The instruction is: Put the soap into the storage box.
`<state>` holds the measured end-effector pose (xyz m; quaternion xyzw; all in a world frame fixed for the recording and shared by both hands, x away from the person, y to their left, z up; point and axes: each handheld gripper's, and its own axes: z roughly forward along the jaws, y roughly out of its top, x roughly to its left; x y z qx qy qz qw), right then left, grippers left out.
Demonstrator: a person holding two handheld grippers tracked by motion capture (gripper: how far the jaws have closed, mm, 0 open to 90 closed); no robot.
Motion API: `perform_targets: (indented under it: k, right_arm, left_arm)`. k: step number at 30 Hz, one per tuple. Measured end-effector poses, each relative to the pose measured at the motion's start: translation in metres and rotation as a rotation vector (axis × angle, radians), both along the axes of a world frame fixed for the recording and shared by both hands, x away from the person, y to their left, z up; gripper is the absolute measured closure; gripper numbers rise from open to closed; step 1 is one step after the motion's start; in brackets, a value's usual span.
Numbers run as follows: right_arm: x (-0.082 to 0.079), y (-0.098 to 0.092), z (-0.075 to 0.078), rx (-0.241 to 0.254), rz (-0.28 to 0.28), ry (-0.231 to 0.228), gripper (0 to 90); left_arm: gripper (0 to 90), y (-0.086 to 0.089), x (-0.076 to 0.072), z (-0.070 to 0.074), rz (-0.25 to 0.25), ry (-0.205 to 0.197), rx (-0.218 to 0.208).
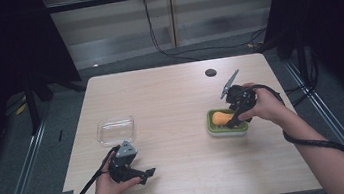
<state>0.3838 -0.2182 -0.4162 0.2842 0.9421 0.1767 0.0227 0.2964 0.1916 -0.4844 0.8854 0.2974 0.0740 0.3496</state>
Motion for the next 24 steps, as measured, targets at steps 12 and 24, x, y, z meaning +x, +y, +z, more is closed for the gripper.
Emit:
perform_targets:
  k: [12,24]
  right_arm:
    - [-0.028,0.002,0.001,-0.017,-0.008,-0.005,13.1]
    - [-0.06,-0.01,-0.003,0.032,-0.044,-0.037,14.0]
  left_arm:
    - [6.7,0.0,0.0,0.0,-0.001,-0.001,-0.005]
    - [7.0,-0.002,-0.001,-0.002,0.004,0.001,-0.011]
